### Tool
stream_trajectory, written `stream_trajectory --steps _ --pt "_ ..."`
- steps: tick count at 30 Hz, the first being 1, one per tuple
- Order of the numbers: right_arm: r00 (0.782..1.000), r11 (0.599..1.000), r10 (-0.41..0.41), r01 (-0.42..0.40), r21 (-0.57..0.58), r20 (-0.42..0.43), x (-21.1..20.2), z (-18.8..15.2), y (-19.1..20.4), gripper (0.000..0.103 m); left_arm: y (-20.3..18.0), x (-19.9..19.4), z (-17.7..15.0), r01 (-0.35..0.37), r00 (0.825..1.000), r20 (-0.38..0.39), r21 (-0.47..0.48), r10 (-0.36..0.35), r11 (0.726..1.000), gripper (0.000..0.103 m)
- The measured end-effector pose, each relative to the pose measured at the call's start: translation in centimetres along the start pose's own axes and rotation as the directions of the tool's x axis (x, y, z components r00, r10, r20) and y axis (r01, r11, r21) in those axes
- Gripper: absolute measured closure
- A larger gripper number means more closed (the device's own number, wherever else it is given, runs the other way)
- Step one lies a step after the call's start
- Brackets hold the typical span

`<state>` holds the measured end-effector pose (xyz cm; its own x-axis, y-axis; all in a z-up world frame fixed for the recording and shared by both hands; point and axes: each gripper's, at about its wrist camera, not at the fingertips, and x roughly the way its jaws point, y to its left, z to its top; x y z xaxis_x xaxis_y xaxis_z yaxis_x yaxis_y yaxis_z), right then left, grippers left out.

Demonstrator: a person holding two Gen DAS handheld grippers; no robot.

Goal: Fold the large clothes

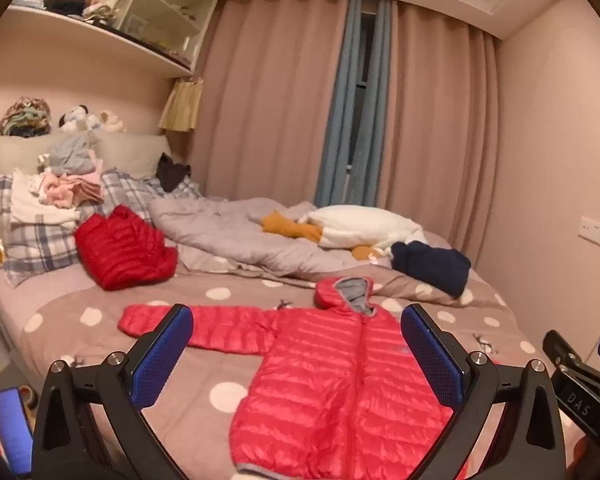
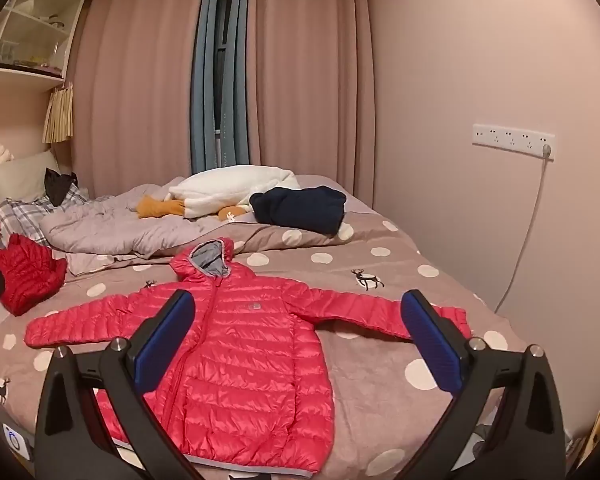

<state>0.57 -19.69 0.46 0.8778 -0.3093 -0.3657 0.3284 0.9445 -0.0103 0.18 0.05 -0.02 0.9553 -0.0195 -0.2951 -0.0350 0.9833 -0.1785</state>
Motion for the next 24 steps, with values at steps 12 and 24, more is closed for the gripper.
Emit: stream_trajectory --steps 12,24 --pt "1.0 1.0 -0.002 0.002 -0.028 0.016 -0.4 -0.8 0.9 0.0 -0.7 -0.3 0.0 0.025 0.999 0.043 0.036 -0.027 0.999 0.001" --pt "1.0 0.999 0.007 -0.006 -0.046 0.012 -0.5 -1.1 2.2 0.0 0.1 -0.1 -0.1 0.026 0.998 0.052 0.004 -0.027 1.0 0.001"
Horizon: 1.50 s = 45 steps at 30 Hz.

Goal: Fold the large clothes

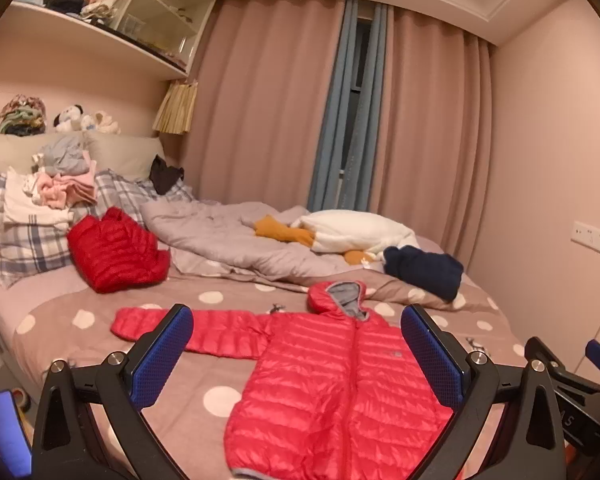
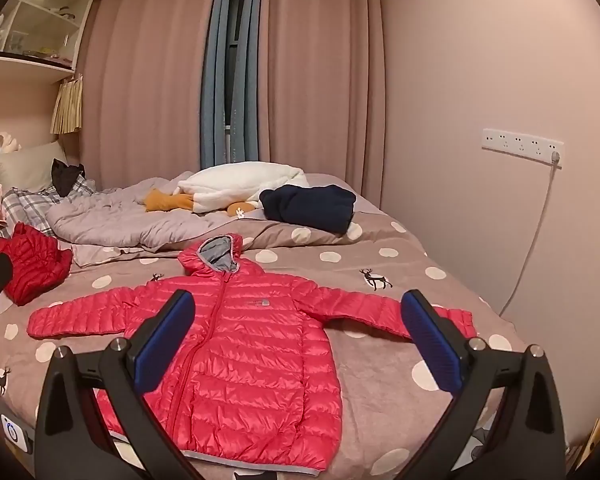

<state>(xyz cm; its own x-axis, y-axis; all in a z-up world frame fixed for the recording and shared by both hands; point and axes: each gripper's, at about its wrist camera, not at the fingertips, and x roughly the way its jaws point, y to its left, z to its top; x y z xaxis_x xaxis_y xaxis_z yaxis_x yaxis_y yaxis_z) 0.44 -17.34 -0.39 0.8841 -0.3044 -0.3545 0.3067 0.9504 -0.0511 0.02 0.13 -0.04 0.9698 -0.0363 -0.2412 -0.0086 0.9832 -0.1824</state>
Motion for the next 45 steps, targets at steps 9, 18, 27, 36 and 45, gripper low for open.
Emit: stream_trajectory --steps 9,18,27,36,45 --pt "1.0 1.0 -0.017 0.017 -0.007 0.025 -0.6 0.9 0.4 0.0 0.4 0.2 -0.1 0.018 1.0 0.003 -0.008 -0.018 1.0 0.001" --pt "1.0 1.0 -0.013 0.013 -0.025 0.015 -0.5 1.1 0.9 0.0 0.6 0.3 0.0 0.037 0.999 0.002 -0.01 -0.037 0.999 0.001" --pt "1.0 0.999 -0.018 0.019 -0.035 0.005 -0.4 1.0 1.4 0.0 0.4 0.3 -0.2 0.035 0.999 -0.002 -0.016 -0.035 0.999 0.001" --pt "1.0 0.999 -0.021 0.021 -0.027 0.006 -0.4 1.1 1.1 0.0 0.3 0.4 -0.3 0.039 0.999 -0.01 -0.016 -0.039 0.999 0.001" --pt "0.999 0.999 -0.034 0.033 -0.028 -0.017 0.1 1.1 0.9 0.0 0.4 0.2 -0.5 0.047 0.999 -0.017 -0.007 -0.047 0.999 0.001"
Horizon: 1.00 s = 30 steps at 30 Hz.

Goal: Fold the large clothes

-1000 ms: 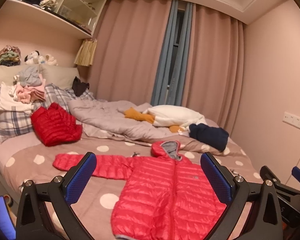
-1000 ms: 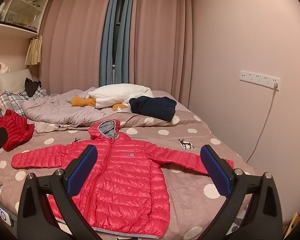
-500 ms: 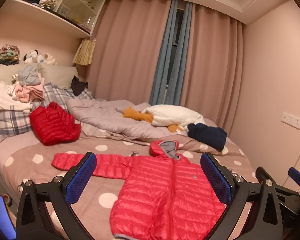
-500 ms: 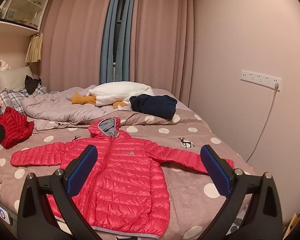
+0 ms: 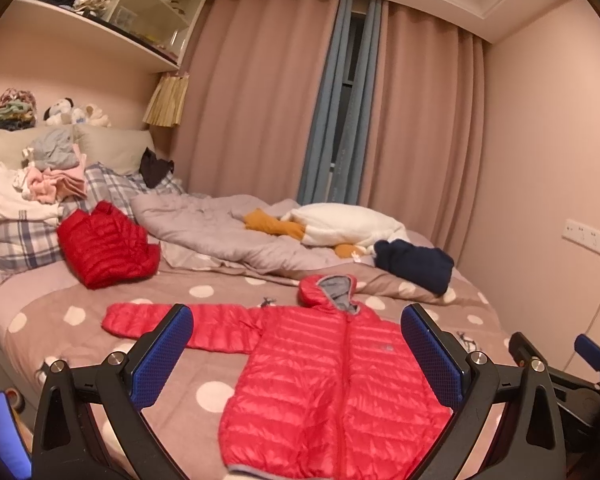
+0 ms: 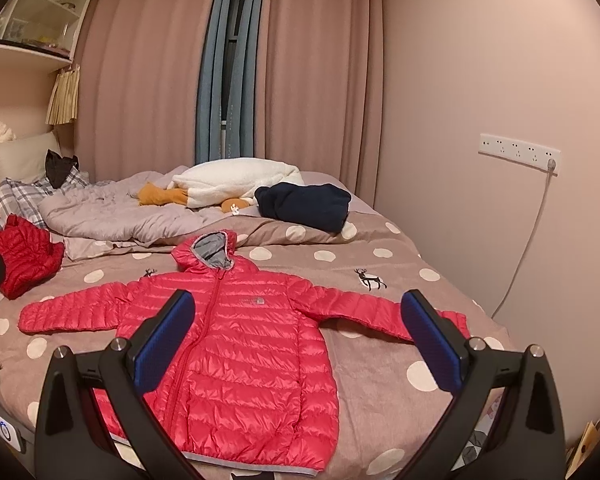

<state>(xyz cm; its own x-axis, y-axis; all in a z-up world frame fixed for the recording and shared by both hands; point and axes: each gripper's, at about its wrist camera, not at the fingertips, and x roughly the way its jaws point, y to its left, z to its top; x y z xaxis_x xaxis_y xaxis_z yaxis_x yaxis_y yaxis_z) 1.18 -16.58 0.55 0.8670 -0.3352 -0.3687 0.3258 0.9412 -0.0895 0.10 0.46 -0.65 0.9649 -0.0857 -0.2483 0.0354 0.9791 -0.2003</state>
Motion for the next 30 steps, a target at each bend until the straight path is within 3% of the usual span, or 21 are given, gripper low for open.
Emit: stream_trajectory --steps 30 --pt "1.0 1.0 0.003 -0.003 0.009 0.007 0.52 -0.1 0.08 0.0 -0.19 0.31 0.63 -0.009 1.0 -0.022 0.018 0.01 1.0 0.001"
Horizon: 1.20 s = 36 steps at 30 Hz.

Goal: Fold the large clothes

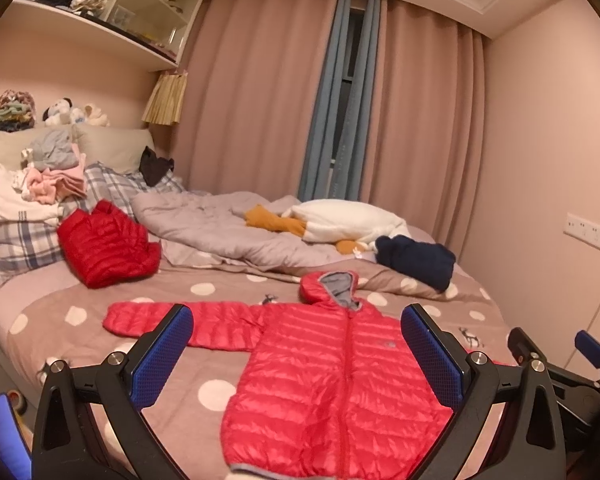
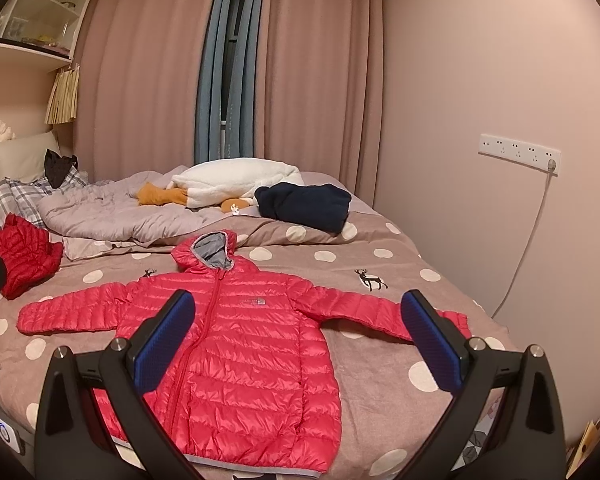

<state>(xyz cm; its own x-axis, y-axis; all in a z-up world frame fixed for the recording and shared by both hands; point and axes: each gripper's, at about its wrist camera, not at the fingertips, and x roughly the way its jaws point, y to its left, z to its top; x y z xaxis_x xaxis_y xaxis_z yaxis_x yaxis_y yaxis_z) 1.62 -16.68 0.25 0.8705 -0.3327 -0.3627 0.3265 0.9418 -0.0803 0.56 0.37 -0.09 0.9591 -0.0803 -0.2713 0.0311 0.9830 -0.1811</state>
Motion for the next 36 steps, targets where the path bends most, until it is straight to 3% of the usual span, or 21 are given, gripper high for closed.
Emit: stream_trajectory --steps 36 --pt "1.0 1.0 -0.017 0.017 -0.001 -0.019 0.42 -0.18 -0.36 0.0 0.07 0.31 0.02 -0.019 1.0 -0.001 -0.014 0.019 1.0 0.001"
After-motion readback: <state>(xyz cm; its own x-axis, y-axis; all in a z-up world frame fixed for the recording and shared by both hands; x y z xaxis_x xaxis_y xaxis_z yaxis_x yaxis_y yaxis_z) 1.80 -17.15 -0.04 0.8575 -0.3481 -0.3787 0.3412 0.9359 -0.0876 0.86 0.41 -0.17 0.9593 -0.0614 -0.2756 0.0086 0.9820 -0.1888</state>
